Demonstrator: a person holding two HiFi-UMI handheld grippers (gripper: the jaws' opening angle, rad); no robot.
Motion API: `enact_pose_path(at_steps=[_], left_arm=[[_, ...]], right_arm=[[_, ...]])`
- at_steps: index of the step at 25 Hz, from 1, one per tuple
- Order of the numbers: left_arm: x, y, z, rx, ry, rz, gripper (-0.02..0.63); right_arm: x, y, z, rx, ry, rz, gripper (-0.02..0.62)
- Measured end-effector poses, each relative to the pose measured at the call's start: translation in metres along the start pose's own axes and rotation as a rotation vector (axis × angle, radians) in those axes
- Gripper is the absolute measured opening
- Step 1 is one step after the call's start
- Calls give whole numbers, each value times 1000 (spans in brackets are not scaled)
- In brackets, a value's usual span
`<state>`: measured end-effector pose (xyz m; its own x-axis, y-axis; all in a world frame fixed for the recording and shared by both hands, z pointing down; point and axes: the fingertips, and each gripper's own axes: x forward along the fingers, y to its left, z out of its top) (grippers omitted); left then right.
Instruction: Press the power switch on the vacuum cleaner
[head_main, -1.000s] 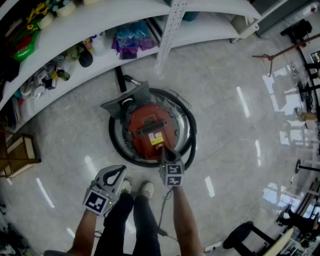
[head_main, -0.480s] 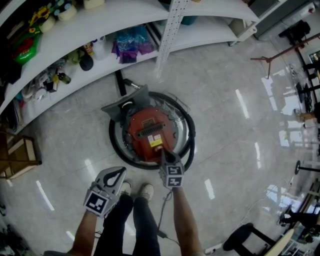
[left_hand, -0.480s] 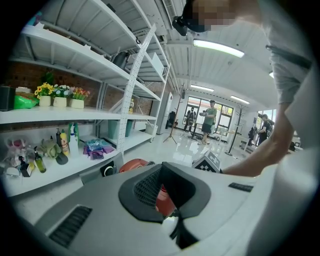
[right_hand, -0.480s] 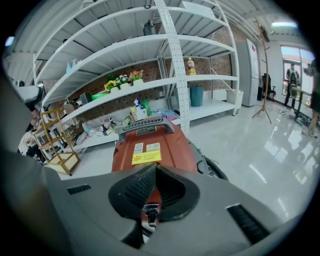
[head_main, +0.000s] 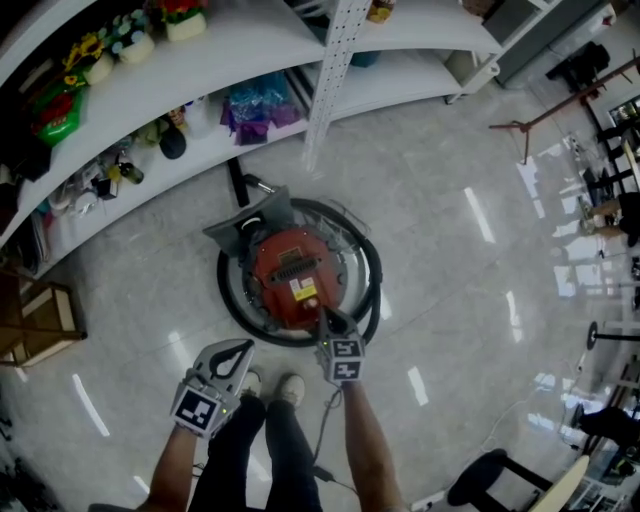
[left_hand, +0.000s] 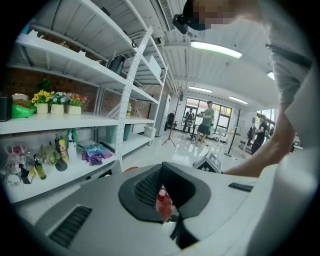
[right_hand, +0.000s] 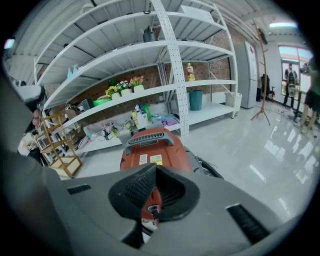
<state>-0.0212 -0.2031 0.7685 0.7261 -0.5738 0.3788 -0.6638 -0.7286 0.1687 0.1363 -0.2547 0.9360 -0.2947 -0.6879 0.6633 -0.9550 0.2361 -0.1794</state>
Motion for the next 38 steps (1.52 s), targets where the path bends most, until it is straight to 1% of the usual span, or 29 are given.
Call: enact_pose_path(at_steps=[8,15,18,20,25,30,32,35,38], left_arm=[[-14,-10,41,8,-19,8,6],[-28,-17,76,6,-30,28,6],[-32,-19,92,-12,-34,39,6],[-35,-21,101,-5,-35,35,6],[-48,-27,137,-48,-48,43,6],[-63,-30,163,-28,-57,38,6],[-69,-31,176,-19,-77,38,6],[-80,-32,189,-3,-93,53,6],[-89,-37,203,-5,-104,56,6]], right_arm=[[-32,13,28,20,-27,1,12],[-72,29,55,21,-51,8,12],[-91,34,74,26,-73,5,12],[-105,36,88,27,-91,-3,12],[-143,48,128,17,-129,-6,12],[-181,63,162,5,-159,0,12],[-194,70,176,-1,-176,5,12],[-212,82,191,2,-198,14,12],[-228,91,204,12,-217,19,12]])
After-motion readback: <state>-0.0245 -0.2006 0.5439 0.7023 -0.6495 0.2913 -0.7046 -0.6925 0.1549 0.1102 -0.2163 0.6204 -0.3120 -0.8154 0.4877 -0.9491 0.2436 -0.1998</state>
